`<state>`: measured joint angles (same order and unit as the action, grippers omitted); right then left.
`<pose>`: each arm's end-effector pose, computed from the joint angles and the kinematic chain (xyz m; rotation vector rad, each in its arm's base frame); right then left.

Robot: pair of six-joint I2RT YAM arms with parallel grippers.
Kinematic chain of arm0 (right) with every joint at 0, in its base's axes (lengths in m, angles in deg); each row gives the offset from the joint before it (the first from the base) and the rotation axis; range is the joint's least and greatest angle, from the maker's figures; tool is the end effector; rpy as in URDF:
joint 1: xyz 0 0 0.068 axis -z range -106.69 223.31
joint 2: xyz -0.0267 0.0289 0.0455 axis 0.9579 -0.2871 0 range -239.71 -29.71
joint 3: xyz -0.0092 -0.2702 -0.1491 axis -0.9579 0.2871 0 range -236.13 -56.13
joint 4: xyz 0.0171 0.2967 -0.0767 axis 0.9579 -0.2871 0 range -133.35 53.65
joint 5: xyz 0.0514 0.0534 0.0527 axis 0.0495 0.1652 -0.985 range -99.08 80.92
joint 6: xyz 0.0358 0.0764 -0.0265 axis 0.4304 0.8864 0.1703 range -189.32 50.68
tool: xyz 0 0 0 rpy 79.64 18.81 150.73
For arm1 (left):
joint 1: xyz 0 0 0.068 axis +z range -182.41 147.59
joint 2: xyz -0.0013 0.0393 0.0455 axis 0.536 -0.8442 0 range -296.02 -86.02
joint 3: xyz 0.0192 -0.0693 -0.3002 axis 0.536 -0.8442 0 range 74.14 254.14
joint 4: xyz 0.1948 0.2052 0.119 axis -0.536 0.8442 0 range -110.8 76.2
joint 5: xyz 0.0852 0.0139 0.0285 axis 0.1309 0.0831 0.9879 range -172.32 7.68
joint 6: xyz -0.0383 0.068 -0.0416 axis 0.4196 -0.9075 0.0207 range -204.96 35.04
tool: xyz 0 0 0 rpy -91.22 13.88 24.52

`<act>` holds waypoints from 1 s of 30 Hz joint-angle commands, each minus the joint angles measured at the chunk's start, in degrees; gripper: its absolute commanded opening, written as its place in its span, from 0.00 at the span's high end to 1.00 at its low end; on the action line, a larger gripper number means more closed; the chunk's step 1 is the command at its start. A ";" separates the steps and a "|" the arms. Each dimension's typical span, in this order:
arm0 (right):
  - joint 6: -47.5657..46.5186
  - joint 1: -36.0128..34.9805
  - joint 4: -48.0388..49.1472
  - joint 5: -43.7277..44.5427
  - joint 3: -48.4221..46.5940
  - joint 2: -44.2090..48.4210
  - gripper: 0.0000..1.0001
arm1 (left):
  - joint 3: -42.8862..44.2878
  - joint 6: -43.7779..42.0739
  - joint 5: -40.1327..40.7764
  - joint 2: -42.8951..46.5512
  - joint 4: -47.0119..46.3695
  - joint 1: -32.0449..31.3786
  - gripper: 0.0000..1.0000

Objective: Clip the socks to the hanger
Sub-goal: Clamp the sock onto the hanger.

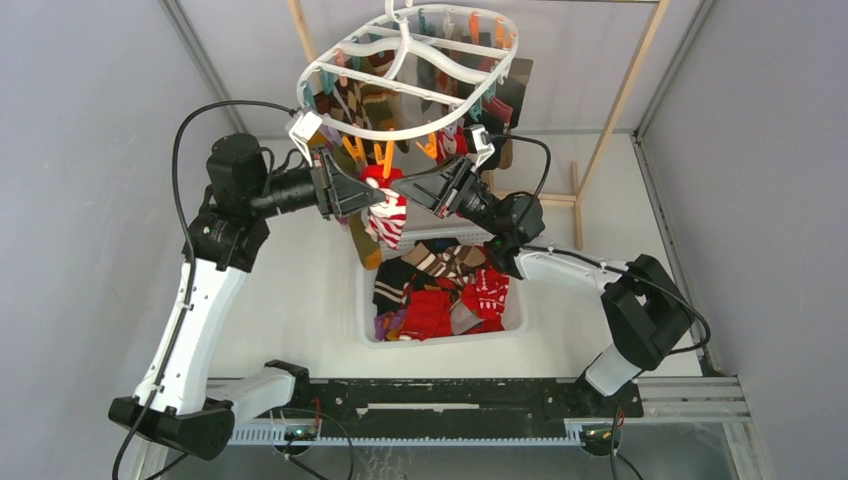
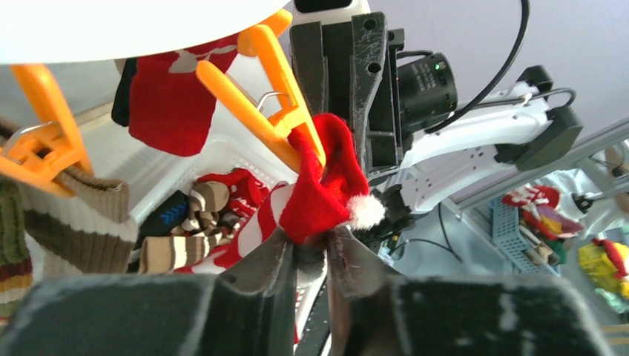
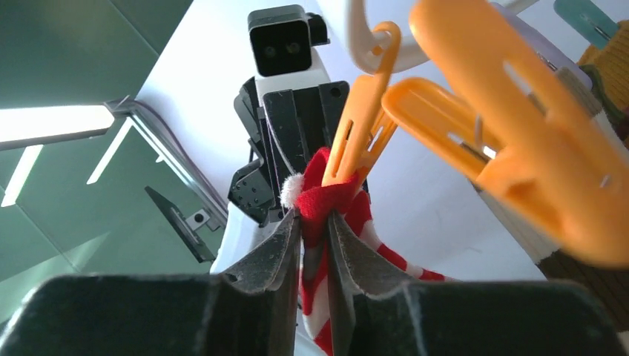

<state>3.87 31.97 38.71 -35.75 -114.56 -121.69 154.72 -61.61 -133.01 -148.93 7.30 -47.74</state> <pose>0.2888 0.3012 0.3979 -0.2344 1.1180 2.0175 0.2402 -0.1290 0.5051 0.5590 1.7708 -1.2486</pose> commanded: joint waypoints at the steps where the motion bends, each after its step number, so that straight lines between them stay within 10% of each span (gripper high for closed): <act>1: -5.78 -0.13 -6.33 0.40 0.22 6.22 0.72 | 0.74 -2.44 -0.22 1.81 0.41 0.30 0.84; 5: -14.11 -0.19 -19.05 4.11 3.09 12.54 0.49 | 2.02 -3.64 2.69 2.57 2.91 0.37 0.90; 11: -23.40 -0.05 -31.69 12.24 8.66 20.71 0.43 | 2.61 -4.22 7.16 2.96 5.50 0.47 0.94; 30: -30.94 7.34 -32.37 7.95 0.49 15.18 0.17 | 4.55 -4.74 7.98 3.84 9.06 0.74 0.95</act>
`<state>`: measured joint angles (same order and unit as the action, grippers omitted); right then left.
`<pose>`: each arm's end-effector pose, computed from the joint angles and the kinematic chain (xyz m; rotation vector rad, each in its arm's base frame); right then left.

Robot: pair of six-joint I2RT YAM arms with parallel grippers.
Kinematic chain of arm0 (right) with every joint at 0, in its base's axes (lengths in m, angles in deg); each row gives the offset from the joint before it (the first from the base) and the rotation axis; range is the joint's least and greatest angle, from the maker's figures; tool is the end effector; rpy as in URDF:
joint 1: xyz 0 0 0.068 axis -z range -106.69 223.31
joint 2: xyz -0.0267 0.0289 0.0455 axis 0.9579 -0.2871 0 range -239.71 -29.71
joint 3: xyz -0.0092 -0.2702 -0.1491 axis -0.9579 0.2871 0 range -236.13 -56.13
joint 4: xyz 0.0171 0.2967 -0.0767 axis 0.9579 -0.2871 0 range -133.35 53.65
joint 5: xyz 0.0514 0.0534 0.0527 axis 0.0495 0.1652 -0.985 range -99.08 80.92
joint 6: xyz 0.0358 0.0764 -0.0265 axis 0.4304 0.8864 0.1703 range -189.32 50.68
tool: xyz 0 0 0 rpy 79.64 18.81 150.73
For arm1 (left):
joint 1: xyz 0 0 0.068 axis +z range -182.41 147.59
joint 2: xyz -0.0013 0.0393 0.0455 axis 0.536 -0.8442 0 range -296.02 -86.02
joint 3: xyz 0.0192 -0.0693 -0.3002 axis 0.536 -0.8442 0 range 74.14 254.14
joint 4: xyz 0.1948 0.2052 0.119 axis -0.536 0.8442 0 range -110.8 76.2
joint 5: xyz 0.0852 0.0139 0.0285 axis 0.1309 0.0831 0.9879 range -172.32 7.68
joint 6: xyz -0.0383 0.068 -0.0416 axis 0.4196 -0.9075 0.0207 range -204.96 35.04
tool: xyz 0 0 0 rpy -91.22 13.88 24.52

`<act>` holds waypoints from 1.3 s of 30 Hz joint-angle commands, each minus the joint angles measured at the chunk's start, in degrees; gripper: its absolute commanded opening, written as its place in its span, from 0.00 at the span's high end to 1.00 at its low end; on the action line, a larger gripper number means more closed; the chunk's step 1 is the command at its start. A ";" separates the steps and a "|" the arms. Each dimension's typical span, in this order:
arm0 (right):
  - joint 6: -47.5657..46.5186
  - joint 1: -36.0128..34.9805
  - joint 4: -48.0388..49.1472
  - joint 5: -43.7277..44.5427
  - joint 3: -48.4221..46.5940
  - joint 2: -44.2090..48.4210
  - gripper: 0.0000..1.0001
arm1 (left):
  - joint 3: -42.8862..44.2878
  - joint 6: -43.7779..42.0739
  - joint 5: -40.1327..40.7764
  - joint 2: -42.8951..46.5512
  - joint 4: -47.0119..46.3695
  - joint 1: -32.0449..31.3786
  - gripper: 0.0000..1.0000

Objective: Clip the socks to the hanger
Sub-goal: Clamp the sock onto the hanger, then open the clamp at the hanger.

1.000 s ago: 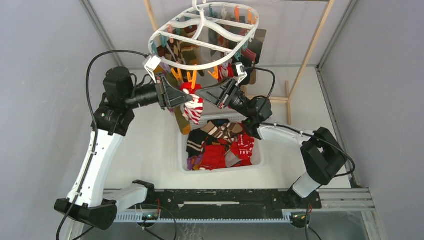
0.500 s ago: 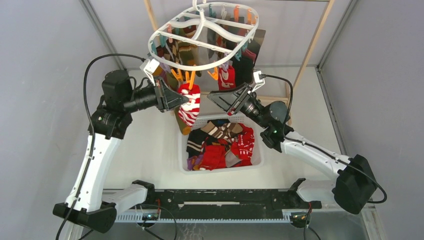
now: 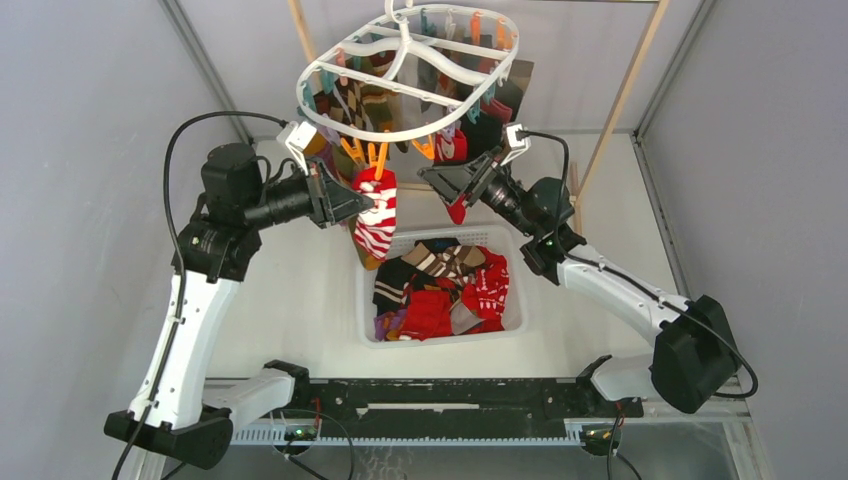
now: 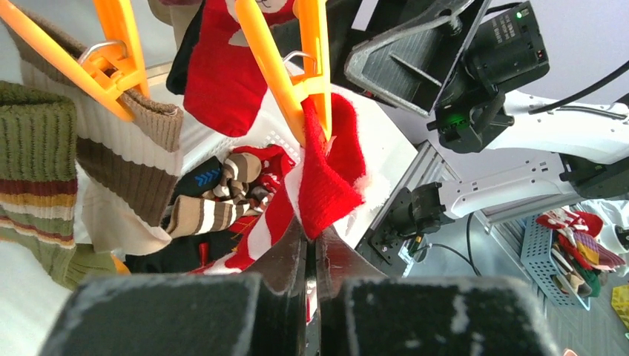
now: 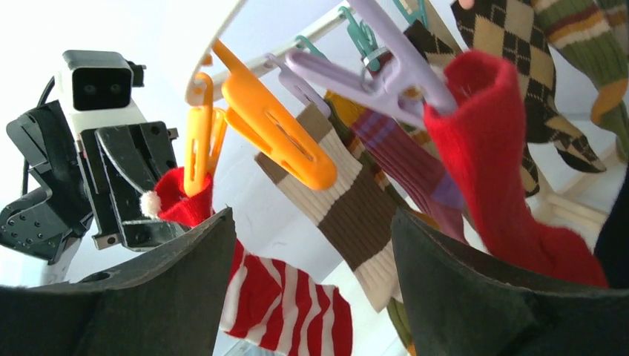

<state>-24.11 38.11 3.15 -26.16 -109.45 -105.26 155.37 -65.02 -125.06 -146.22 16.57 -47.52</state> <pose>0.2983 0.2388 0.3939 -0.1609 1.4066 1.3752 0.2264 -0.1164 0.4987 0.4632 1.8687 -1.1062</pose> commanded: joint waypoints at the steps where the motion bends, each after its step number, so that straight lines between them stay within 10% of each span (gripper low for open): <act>1: -2.69 1.65 3.99 -2.56 -5.33 -2.06 0.18 | 4.01 -1.36 0.03 1.06 -0.13 0.60 0.95; 12: 0.49 4.19 12.06 -12.90 -11.07 -7.99 0.27 | 4.91 -1.84 -0.32 1.23 1.04 1.00 0.95; 23: -1.95 2.14 11.72 -12.40 -8.80 -4.58 0.64 | 5.06 -1.39 2.15 1.49 1.31 1.49 0.95; 31: -11.87 -2.39 3.41 -2.30 -9.18 -0.49 1.00 | 6.76 -1.40 12.07 1.59 4.40 1.53 0.34; 39: -24.29 -9.13 -7.25 7.13 -15.15 -2.25 1.00 | 14.00 -1.52 13.64 1.18 8.94 1.58 0.17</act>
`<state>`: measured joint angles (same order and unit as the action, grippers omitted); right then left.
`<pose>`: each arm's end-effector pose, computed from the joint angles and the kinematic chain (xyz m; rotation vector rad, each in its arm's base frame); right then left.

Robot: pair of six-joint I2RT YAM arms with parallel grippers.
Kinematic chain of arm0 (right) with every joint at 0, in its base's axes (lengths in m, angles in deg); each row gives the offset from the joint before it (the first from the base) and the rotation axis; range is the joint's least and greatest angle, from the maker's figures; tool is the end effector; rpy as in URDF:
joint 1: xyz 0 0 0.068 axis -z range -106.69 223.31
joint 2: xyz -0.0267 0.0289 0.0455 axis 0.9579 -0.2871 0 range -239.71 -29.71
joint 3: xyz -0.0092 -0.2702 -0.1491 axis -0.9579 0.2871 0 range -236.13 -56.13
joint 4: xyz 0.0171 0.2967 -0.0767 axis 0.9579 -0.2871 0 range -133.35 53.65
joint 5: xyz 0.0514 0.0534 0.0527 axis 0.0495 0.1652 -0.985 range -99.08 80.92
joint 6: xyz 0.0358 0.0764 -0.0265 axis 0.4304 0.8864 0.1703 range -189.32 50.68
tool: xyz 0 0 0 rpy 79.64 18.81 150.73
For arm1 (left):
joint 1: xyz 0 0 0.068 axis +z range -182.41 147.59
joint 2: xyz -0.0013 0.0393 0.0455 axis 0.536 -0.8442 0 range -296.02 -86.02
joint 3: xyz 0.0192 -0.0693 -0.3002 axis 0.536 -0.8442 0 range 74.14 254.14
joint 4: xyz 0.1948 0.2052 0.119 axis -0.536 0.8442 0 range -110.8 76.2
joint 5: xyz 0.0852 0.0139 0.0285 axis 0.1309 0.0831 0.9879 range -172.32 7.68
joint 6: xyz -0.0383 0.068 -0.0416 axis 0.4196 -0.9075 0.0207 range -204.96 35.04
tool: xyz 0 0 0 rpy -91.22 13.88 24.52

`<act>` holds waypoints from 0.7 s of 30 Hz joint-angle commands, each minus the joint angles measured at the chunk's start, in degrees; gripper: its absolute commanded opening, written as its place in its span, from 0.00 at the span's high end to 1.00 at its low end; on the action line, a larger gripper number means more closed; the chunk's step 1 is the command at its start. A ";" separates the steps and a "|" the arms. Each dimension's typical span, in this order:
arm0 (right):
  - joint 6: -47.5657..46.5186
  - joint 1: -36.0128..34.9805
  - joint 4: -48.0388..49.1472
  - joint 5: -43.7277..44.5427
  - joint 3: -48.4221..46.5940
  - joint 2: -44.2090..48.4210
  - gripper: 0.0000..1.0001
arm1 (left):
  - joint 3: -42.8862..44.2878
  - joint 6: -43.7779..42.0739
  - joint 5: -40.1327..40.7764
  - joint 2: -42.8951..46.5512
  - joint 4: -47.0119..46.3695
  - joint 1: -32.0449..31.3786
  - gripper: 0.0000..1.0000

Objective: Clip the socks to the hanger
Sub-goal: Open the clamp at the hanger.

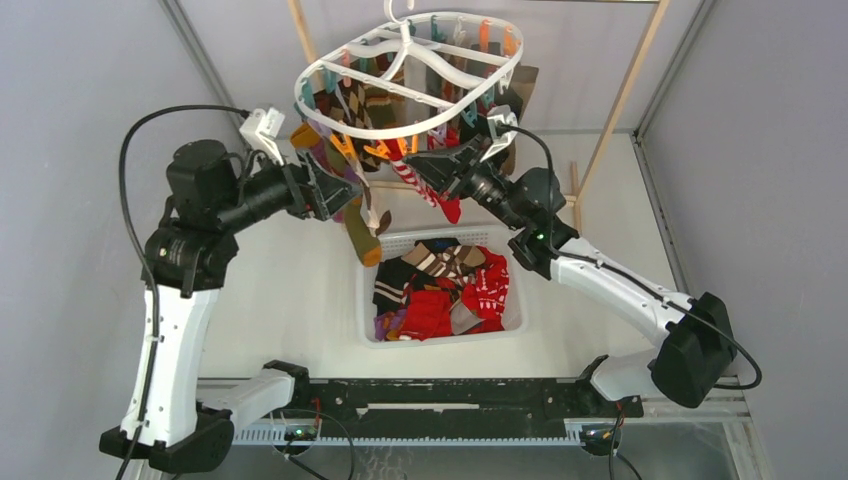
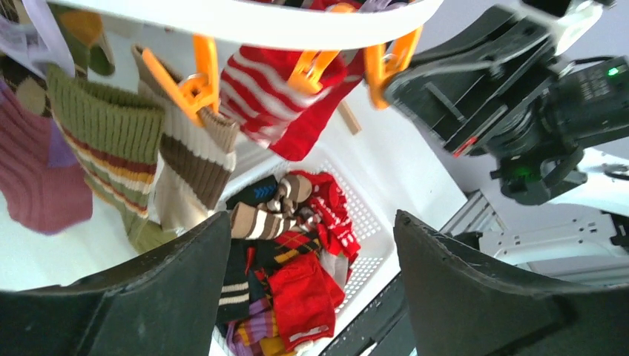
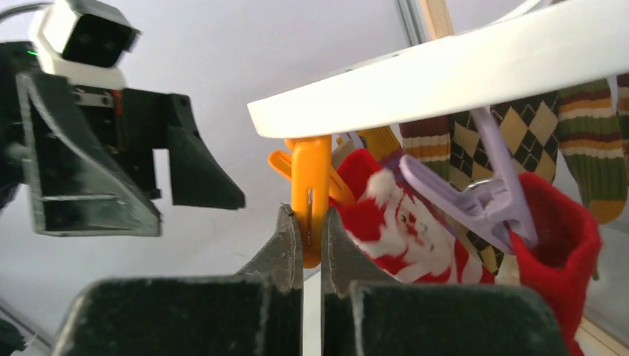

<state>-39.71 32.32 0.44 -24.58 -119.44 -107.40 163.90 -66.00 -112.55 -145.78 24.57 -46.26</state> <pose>0.2829 0.2738 0.4500 -0.3808 1.2312 1.2306 0.2130 -0.0933 0.5343 0.2989 1.8697 -0.8799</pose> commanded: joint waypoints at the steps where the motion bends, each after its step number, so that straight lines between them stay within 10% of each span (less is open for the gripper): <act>1: -10.33 -4.25 -5.59 6.72 -6.53 -0.74 1.00 | 6.12 -0.12 0.64 0.57 0.93 0.25 0.15; 21: -19.92 -14.94 -9.56 20.04 -14.79 -7.62 1.00 | 13.49 3.39 -1.94 -10.88 -9.10 -4.35 0.20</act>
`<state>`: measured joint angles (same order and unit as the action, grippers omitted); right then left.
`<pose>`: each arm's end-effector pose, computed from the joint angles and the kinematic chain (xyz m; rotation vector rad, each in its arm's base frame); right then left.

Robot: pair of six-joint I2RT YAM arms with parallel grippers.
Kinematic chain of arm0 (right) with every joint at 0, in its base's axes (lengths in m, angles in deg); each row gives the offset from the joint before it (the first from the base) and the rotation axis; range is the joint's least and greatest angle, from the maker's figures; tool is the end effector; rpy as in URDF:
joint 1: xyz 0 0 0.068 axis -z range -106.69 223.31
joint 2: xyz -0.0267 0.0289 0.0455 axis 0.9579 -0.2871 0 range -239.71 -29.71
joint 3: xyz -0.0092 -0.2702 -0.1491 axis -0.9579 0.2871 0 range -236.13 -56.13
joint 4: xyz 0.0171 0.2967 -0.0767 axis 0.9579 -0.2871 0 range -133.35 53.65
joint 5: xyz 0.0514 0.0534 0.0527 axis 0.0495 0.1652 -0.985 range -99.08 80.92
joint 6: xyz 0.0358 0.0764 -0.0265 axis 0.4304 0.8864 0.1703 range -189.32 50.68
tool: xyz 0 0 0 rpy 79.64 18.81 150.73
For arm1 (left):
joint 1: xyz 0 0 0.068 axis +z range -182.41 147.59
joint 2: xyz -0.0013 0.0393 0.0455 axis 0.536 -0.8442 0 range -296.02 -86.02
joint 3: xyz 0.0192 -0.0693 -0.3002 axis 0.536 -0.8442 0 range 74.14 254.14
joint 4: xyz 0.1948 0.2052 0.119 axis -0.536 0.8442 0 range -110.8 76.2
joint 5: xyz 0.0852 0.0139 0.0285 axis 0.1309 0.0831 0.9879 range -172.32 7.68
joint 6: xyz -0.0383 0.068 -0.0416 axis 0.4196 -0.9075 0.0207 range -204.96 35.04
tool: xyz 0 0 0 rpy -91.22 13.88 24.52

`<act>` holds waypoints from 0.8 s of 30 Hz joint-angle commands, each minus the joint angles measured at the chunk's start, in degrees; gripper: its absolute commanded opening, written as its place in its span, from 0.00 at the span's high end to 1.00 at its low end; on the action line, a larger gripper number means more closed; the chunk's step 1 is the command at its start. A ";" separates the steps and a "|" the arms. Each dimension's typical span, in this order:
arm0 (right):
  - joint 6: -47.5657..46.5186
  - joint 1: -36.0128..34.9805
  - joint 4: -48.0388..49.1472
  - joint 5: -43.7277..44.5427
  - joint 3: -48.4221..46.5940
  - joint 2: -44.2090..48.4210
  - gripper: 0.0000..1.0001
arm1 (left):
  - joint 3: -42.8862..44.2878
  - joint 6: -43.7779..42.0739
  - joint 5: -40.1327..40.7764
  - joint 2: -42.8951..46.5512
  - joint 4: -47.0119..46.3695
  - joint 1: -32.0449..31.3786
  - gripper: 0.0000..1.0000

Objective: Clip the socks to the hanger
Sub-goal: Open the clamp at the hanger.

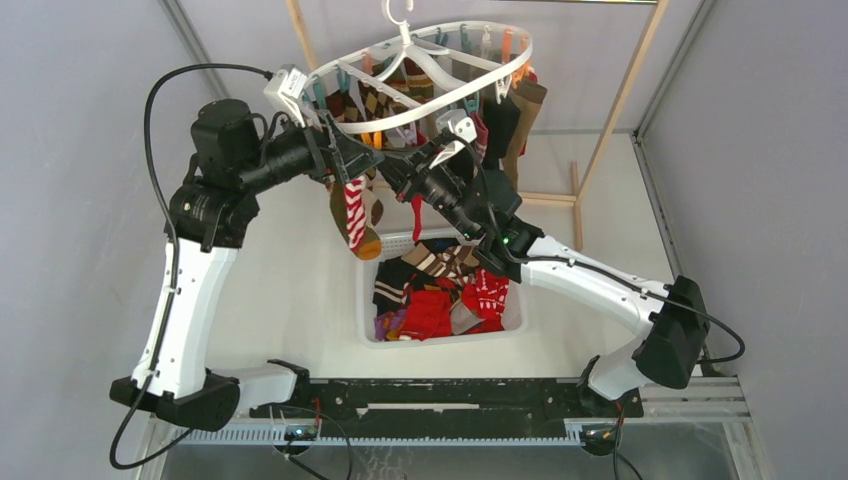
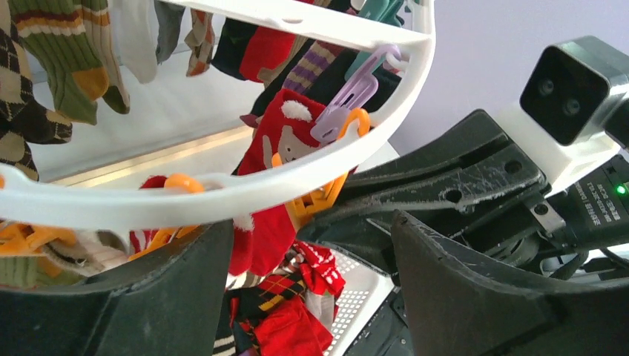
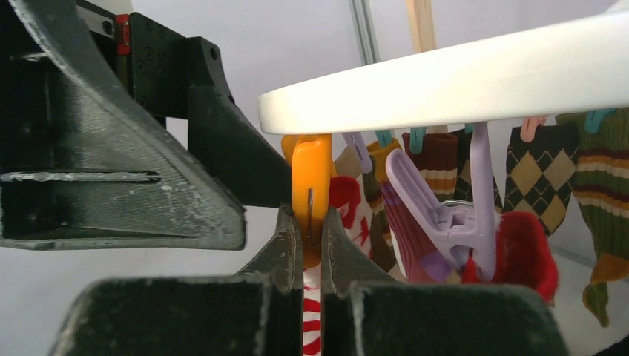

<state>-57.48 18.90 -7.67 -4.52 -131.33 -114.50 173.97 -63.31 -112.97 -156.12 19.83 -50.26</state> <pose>0.2586 0.3507 0.4734 -0.4024 1.2320 0.9499 0.2556 -0.1245 0.5671 0.3459 1.8037 -0.9620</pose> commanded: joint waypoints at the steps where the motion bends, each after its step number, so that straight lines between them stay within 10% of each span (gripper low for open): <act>1: -2.24 -1.63 -1.52 0.01 -3.02 -0.59 1.00 | 3.50 1.07 -1.70 -0.83 -4.85 -0.39 0.21; 24: -1.49 -2.30 -4.88 -3.24 -4.36 -0.83 1.00 | -0.94 5.22 -2.04 -1.80 -14.65 -0.36 0.61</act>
<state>-58.62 18.14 -9.74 -1.98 -133.65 -115.29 173.95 -57.74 -115.05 -159.18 13.51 -50.30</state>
